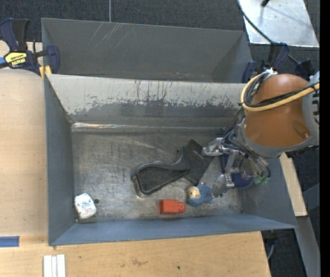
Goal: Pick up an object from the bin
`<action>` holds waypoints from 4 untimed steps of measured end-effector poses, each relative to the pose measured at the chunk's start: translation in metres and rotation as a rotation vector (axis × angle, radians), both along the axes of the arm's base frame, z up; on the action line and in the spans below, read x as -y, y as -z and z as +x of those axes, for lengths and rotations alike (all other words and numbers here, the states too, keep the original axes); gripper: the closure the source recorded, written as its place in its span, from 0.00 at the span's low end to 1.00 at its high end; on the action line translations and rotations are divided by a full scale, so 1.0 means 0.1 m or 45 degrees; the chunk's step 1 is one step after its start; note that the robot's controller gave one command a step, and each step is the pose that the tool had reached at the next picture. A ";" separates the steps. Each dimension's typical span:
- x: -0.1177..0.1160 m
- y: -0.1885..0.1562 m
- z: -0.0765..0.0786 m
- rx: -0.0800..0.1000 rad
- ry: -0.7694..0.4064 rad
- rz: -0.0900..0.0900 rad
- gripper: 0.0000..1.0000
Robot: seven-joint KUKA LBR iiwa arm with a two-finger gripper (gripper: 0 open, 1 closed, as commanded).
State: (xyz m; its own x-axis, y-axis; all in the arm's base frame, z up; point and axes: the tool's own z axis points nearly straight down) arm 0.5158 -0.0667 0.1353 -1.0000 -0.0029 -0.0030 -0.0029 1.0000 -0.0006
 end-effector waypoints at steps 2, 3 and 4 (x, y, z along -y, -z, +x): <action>-0.15 0.49 0.26 0.004 0.241 0.008 0.00; -0.47 0.60 0.66 -0.007 0.134 -0.010 0.00; -0.49 0.56 0.73 0.041 0.139 -0.002 1.00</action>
Offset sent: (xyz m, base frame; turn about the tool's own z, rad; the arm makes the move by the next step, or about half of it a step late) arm 0.0490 0.0548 -0.0151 0.0940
